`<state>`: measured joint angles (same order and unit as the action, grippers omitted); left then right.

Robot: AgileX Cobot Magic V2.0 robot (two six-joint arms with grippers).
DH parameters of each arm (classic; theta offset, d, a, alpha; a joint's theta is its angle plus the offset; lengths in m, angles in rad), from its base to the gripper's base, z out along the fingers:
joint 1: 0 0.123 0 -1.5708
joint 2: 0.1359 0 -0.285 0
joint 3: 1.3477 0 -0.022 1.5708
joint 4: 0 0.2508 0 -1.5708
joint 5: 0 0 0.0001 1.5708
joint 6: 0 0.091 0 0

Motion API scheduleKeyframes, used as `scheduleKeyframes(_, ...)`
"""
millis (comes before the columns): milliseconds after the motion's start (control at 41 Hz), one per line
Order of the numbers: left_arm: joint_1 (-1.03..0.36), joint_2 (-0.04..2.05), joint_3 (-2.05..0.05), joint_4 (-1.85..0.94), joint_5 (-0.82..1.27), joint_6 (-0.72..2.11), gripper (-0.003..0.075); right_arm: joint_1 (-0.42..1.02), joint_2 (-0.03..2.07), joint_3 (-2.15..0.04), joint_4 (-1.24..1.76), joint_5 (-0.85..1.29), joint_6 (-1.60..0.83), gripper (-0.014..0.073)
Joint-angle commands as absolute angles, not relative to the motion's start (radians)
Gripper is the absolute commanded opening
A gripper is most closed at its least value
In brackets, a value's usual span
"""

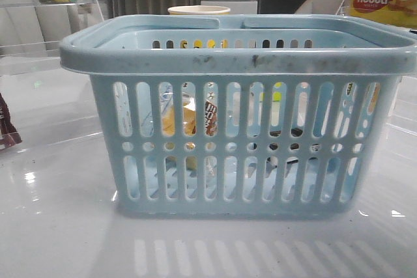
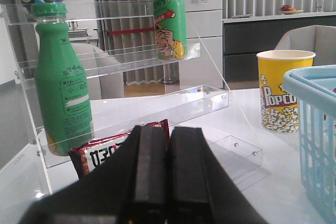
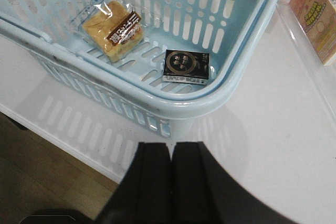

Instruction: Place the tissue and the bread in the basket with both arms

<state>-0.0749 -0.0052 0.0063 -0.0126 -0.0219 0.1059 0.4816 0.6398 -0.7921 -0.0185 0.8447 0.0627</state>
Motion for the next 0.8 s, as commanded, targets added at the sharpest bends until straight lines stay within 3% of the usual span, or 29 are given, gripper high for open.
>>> scheduleKeyframes(0,-0.082,-0.022,0.013,-0.02,-0.111,0.095,0.0093,0.478,0.638,-0.819,-0.029,0.779,0.056,0.0039)
scheduleKeyframes(439,-0.082,-0.022,0.013,-0.02,-0.111,0.095,0.0093,0.463,0.609,-0.806,-0.03,0.762,0.056,0.0039)
scheduleKeyframes(561,-0.082,-0.022,0.013,-0.02,-0.111,0.095,0.0093,0.374,0.538,-0.73,-0.029,0.632,0.056,0.0039)
scheduleKeyframes(780,-0.082,-0.022,0.013,-0.02,-0.111,0.095,0.0093,0.193,0.344,-0.448,-0.029,0.202,0.056,0.0039)
